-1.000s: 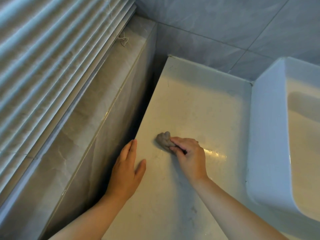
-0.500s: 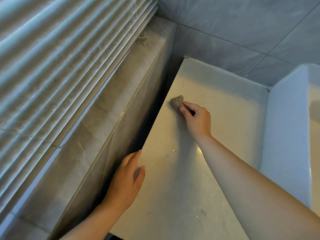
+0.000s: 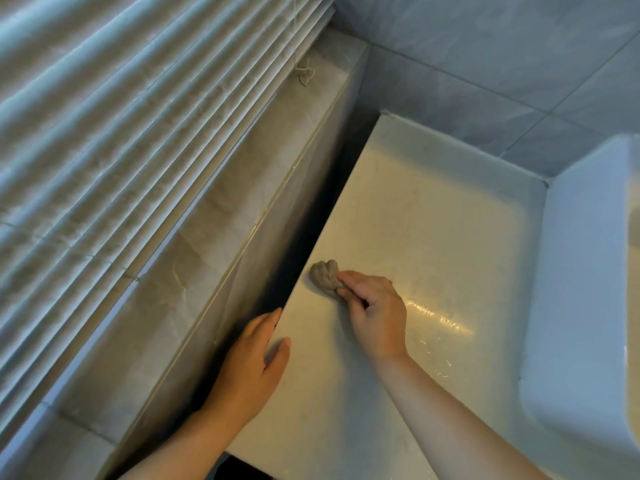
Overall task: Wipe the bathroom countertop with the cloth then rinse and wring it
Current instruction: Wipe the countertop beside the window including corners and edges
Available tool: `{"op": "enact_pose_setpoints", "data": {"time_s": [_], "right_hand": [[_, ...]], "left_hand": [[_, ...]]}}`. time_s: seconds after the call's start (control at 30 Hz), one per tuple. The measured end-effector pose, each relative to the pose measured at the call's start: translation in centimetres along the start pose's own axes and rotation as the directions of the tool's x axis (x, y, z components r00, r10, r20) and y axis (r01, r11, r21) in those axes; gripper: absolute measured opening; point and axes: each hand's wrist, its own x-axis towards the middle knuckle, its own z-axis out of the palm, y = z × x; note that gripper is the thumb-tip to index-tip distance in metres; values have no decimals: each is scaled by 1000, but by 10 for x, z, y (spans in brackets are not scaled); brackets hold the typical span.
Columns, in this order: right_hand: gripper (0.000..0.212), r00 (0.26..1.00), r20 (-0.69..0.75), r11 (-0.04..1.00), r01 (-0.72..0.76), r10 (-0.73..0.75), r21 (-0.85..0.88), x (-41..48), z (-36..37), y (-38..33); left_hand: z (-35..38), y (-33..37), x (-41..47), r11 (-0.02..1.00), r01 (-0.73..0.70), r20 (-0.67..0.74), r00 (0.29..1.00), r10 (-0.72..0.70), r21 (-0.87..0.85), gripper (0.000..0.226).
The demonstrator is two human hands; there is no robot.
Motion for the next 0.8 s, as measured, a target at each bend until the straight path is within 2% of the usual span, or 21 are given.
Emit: {"op": "enact_pose_setpoints", "data": {"time_s": [0.07, 0.17, 0.23, 0.37, 0.43, 0.5, 0.6, 0.8], "right_hand": [[28, 998, 59, 1000, -14, 13, 25, -8, -6, -7], [35, 971, 152, 962, -208, 183, 175, -9, -22, -19], [36, 966, 110, 935, -254, 234, 246, 0, -34, -29], [23, 992, 14, 976, -124, 123, 177, 50, -36, -46], [23, 994, 70, 989, -96, 88, 111, 74, -25, -47], [24, 979, 167, 988, -131, 116, 76, 85, -11, -42], [22, 970, 199, 982, -162, 141, 97, 72, 4, -38], [24, 984, 179, 997, 11, -24, 74, 16, 12, -27]], "left_hand": [[0, 0, -1, 1000, 2, -6, 1000, -2, -10, 46], [0, 3, -2, 999, 18, -42, 999, -20, -42, 39], [0, 5, -1, 999, 16, -62, 998, -18, -39, 35], [-1, 5, -2, 999, 6, -63, 998, -8, -33, 32], [-2, 4, -5, 999, 4, -53, 999, -6, -38, 32], [-4, 2, -7, 999, 9, -44, 999, -11, -52, 33], [-5, -1, -10, 998, 22, -38, 999, -24, -56, 34], [-9, -12, -16, 993, 106, 33, 994, -105, -55, 53]]}}
